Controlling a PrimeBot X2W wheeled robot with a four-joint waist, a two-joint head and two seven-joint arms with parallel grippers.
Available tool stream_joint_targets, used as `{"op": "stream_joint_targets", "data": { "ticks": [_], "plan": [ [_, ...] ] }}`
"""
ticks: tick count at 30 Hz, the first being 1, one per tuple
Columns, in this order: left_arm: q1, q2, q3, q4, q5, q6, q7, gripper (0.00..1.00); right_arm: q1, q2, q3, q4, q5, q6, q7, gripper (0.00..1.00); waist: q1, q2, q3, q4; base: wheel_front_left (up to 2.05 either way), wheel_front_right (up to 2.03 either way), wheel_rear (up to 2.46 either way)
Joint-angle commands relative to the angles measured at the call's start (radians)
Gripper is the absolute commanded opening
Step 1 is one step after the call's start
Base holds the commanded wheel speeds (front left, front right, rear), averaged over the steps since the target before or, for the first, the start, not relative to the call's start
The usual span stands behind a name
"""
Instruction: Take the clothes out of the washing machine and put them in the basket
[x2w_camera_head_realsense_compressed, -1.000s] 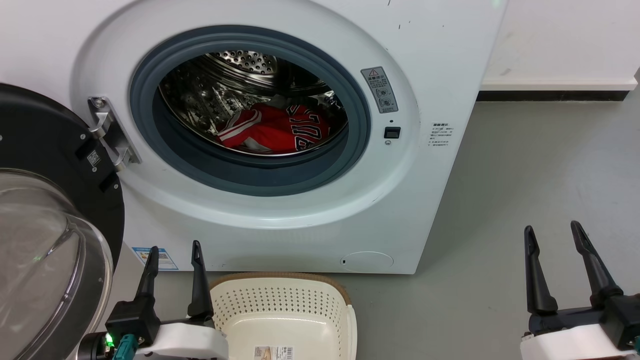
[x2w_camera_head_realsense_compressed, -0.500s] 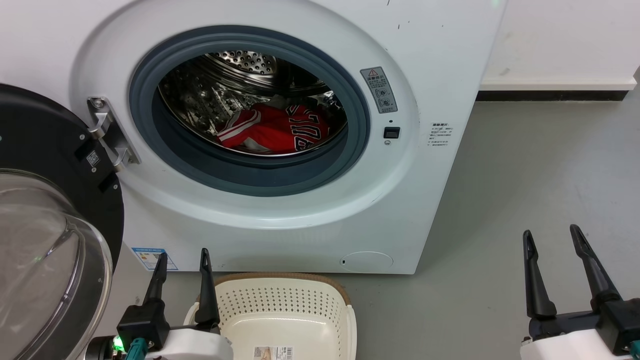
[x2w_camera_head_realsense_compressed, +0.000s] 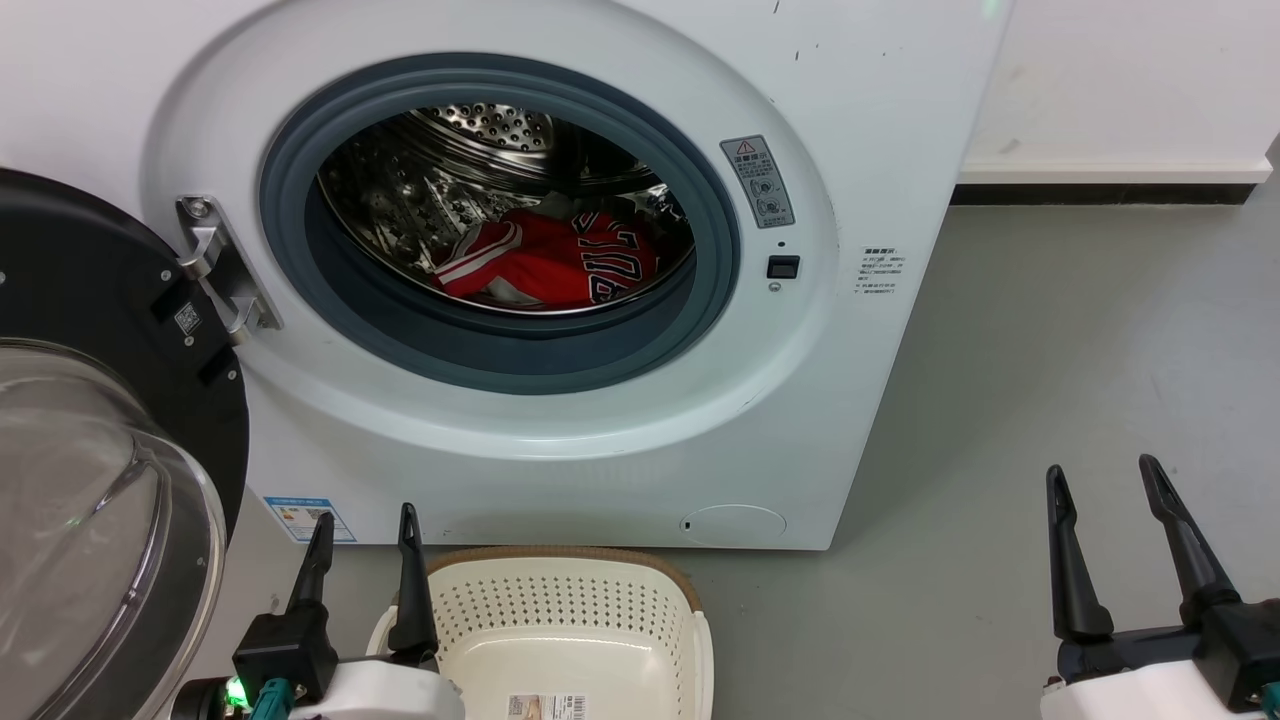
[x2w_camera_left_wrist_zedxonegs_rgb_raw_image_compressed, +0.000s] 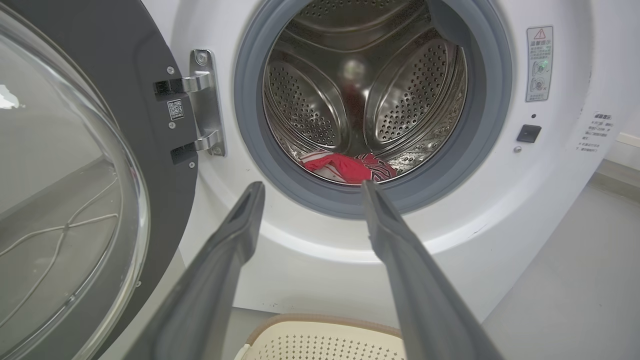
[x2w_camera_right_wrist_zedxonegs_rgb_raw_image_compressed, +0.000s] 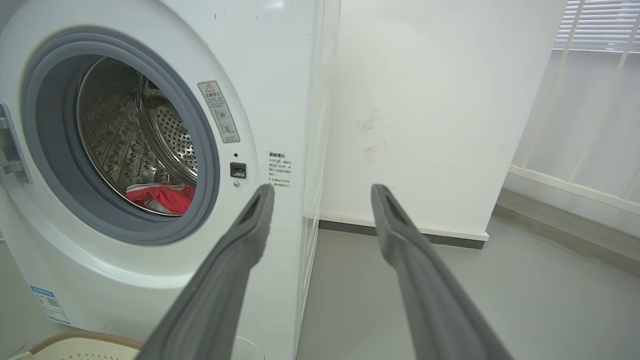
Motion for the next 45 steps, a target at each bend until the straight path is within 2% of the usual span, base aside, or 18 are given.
{"op": "stream_joint_targets", "data": {
  "ticks": [1, 28, 35, 39, 45],
  "plan": [
    [0.007, 0.001, 0.0, 0.002, 0.001, -0.002, -0.003, 1.0, 0.007, 0.001, -0.001, 0.003, 0.006, 0.0, -0.002, 1.0, 0.0, 0.0, 0.0, 0.0, 0.0, 0.0, 0.0],
    [-0.004, 0.001, 0.002, -0.007, 0.017, 0.009, -0.003, 1.0, 0.005, 0.001, -0.004, 0.014, 0.012, 0.0, -0.002, 1.0, 0.0, 0.0, 0.005, 0.0, 0.0, 0.0, 0.0],
    [-0.102, 0.001, 0.017, 0.06, 0.029, -0.034, -0.003, 1.0, -0.02, 0.001, -0.001, 0.008, 0.013, 0.0, -0.002, 1.0, 0.0, 0.0, 0.036, 0.003, 0.0, 0.0, 0.0],
    [-0.209, 0.004, 0.035, 0.156, 0.027, -0.073, -0.003, 1.0, -0.036, 0.001, 0.006, 0.004, 0.009, 0.0, -0.002, 1.0, 0.0, 0.0, 0.068, -0.007, 0.0, 0.0, 0.0],
    [-0.412, 0.039, 0.042, 0.32, 0.054, -0.118, -0.003, 1.0, -0.07, 0.001, 0.011, -0.002, 0.009, 0.0, -0.002, 1.0, 0.0, 0.0, 0.135, -0.039, 0.0, 0.0, 0.0]
  ]
}}
